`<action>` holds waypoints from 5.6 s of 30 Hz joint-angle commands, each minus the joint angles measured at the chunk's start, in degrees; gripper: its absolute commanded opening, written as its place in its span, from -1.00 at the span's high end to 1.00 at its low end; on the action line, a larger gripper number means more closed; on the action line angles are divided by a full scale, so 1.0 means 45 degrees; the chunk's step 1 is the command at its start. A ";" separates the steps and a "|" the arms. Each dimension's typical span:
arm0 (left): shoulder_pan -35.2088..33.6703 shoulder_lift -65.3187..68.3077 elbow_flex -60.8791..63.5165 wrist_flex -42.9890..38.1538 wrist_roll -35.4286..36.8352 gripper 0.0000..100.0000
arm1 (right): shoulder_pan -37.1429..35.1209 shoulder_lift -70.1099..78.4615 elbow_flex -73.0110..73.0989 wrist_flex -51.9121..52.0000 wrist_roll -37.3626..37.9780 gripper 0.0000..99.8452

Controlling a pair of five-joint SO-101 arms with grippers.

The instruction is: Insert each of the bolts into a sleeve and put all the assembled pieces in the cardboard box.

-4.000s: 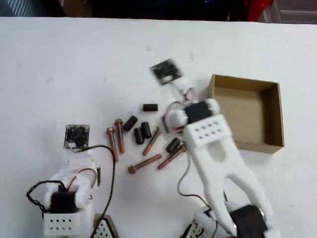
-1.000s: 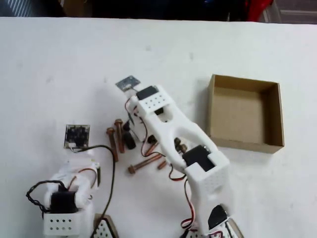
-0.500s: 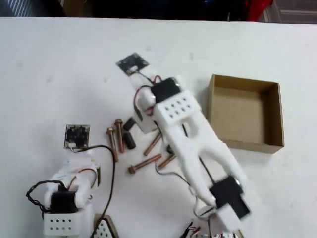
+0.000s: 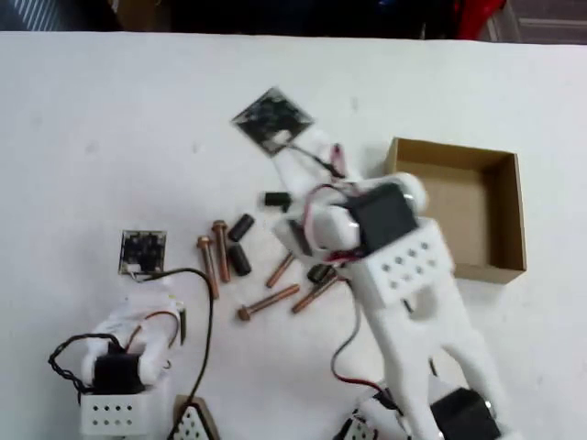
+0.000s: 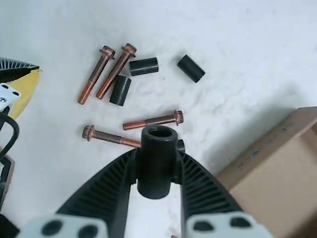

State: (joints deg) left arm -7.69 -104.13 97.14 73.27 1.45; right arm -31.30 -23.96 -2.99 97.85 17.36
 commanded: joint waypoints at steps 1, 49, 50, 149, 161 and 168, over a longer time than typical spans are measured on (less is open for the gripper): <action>0.0088 -0.0107 -0.0039 0.0059 0.0117 0.95 | 0.1221 -0.1221 -0.0430 0.0654 0.0996 0.97; 0.0147 -0.0107 -0.0039 0.0039 0.0176 0.95 | 0.4991 -1.0735 1.5473 -0.8742 0.1543 0.97; 0.0147 -0.0107 -0.0039 0.0000 0.0176 0.95 | 0.4991 -1.0735 1.5570 -0.8860 0.1543 0.97; 0.2042 2.7087 -1.7211 -0.1836 0.5275 0.70 | 0.1788 -1.7377 2.0454 -1.1419 -0.1543 0.97; 0.2237 2.7087 -1.7270 -0.1133 0.5177 0.70 | 0.1807 -1.7377 2.0454 -1.1438 -0.1446 0.97; 0.3077 2.7106 -1.7172 -0.1153 0.4513 0.74 | 0.1788 -1.7377 2.0454 -1.1438 -0.1446 0.97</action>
State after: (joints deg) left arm 3.03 16.84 20.22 68.00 24.31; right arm -22.68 -101.76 89.49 46.59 10.07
